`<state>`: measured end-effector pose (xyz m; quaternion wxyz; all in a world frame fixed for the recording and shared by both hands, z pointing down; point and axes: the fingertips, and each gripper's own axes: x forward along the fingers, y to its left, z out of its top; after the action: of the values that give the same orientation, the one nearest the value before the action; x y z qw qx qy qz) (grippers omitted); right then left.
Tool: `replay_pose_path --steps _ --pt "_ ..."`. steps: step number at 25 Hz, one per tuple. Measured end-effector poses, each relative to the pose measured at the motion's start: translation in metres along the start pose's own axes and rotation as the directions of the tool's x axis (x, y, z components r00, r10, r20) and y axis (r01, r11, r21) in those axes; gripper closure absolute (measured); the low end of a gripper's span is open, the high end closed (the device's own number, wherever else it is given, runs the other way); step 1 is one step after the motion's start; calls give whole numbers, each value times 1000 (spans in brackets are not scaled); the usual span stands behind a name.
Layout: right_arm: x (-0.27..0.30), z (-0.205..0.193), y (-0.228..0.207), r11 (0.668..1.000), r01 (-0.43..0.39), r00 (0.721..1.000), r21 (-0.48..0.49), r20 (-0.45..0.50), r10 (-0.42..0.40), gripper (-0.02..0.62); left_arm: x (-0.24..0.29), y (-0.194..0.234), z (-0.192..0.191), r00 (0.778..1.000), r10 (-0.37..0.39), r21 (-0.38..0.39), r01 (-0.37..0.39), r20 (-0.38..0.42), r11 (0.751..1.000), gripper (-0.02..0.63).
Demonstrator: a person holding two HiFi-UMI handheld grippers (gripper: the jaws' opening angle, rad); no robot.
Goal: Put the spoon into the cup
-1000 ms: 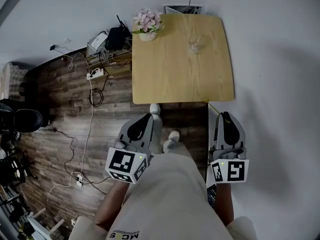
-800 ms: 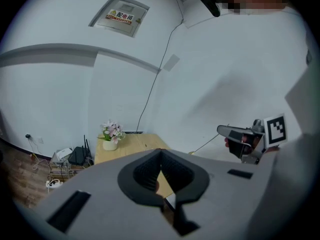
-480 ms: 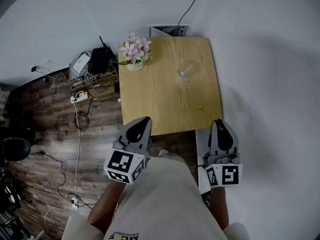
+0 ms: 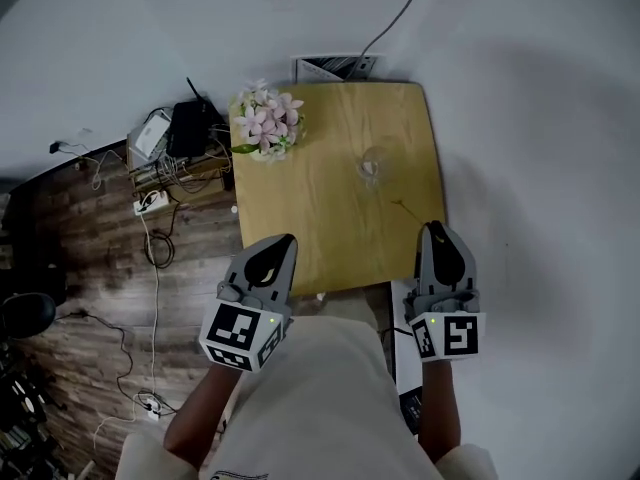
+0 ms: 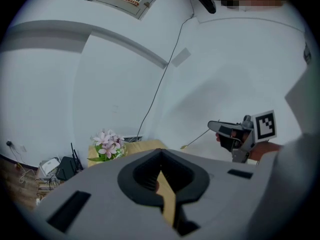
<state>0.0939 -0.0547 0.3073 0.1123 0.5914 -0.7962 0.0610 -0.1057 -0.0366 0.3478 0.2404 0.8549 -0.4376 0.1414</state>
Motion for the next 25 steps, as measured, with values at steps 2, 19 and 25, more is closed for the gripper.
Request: replay_pose_path --steps 2,19,25 --pt "9 -2 -3 1000 -16 1000 6 -1 16 541 1 3 1 1000 25 -11 -25 -4 1000 595" --pt "88 -69 -33 997 -60 996 46 -64 63 541 44 19 -33 988 111 -47 -116 -104 992 595" --pt "113 -102 -40 995 -74 992 63 -94 79 541 64 25 -45 985 108 -46 -115 -137 992 595"
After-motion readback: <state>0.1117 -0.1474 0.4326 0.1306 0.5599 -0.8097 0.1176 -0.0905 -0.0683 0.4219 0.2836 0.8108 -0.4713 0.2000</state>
